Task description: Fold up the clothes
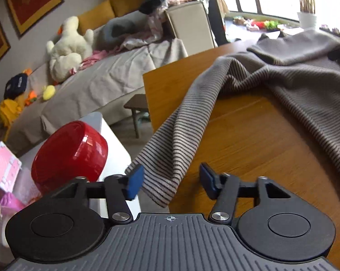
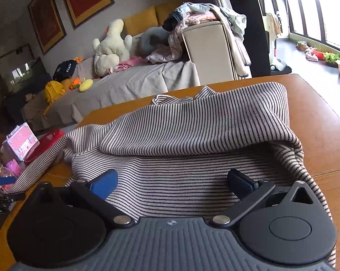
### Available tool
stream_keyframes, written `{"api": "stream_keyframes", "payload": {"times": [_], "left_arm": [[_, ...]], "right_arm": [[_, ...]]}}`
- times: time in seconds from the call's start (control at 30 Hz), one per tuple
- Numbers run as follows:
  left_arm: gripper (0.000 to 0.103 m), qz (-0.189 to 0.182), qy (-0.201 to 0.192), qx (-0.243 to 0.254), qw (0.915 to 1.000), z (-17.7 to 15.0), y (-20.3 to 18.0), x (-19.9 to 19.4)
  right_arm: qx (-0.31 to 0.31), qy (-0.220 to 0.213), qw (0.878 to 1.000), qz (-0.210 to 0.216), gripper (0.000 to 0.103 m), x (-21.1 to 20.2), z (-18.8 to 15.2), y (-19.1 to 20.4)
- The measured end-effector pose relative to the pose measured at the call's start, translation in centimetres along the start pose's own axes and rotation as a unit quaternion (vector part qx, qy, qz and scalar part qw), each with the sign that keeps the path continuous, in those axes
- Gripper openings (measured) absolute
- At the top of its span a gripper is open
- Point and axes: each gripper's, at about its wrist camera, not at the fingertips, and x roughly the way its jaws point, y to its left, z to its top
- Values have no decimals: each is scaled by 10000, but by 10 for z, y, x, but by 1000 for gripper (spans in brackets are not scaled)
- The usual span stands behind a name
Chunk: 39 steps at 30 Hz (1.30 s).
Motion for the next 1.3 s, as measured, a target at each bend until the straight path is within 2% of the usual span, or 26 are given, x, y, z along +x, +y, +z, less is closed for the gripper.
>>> {"api": "stream_keyframes", "payload": {"times": [0.03, 0.07, 0.1, 0.17, 0.23, 0.27, 0.33, 0.4, 0.47, 0.53, 0.67, 0.73, 0.83, 0.87, 0.9, 0.97, 1.03, 1.07, 1.1, 1.17, 1.2, 1.23, 1.27, 1.3], "left_arm": [[41, 79, -8, 78, 9999, 1, -1, 3], [21, 100, 69, 75, 9999, 5, 1, 7], [8, 107, 143, 58, 9998, 8, 4, 11], [6, -235, 245, -288, 9990, 20, 19, 6], [6, -828, 270, -862, 9925, 36, 39, -9], [6, -1182, 249, -1213, 9852, 46, 51, -18], [7, -1910, 91, -1916, 9627, 68, 71, -35], [7, -2360, -140, -2252, 9452, 93, 77, -49], [7, -2520, -342, -2249, 9406, 121, 71, -56], [6, -2632, -472, -2134, 9396, 146, 56, -57], [7, -3073, -583, -1917, 9303, 189, 11, -46], [7, -3101, -643, -1735, 9325, 197, -9, -45], [17, -2983, -726, -1538, 9392, 195, -22, -46], [25, -2876, -738, -1507, 9429, 191, -21, -47], [40, -2677, -734, -1485, 9492, 183, -16, -49], [56, -2285, -717, -1499, 9592, 162, -2, -51], [63, -1863, -671, -1595, 9671, 134, 23, -54], [73, -1716, -595, -1777, 9672, 118, 38, -53], [82, -1642, -474, -2087, 9629, 100, 56, -51], [85, -1551, -251, -2685, 9504, 65, 86, -44], [85, -1577, -162, -3101, 9374, 46, 101, -36], [85, -1611, -73, -3521, 9220, 27, 116, -27], [86, -1742, 22, -4019, 8990, 7, 127, -16], [86, -1919, 137, -4535, 8703, -14, 136, -4]], "right_arm": [[48, -14, 10000, 39, 103, 0, -1, -2], [96, -32, 9999, 83, 103, 0, -1, -4], [145, -51, 9998, 127, 103, -1, -2, -6], [263, -92, 9994, 223, 103, -1, -3, -11], [385, -138, 9987, 314, 103, -2, -3, -13], [428, -156, 9983, 350, 103, -2, -3, -15], [531, -198, 9975, 431, 103, -3, -3, -18], [647, -247, 9963, 515, 103, -5, -4, -22], [801, -309, 9944, 619, 103, -7, -6, -26], [939, -355, 9924, 715, 103, -9, -8, -29], [1008, -330, 9911, 799, 103, -11, -8, -30], [918, -238, 9925, 771, 103, -11, -6, -26], [317, 87, 9981, 526, 103, -7, 0, -10], [-10, 224, 9990, 398, 103, -5, 1, -1], [-245, 310, 9988, 301, 103, -3, 2, 6], [-537, 381, 9977, 143, 103, 0, 0, 16], [-663, 380, 9971, 33, 103, 0, -2, 23], [-693, 367, 9969, -12, 103, 0, -3, 25], [-686, 354, 9970, -24, 103, -1, -3, 25], [-670, 340, 9972, -32, 103, -1, -2, 25], [-667, 339, 9972, -31, 103, 0, -2, 25], [-670, 340, 9972, -37, 103, 0, -2, 24], [-673, 340, 9971, -45, 103, 0, -2, 24], [-688, 344, 9970, -65, 103, 0, -2, 25]]}}
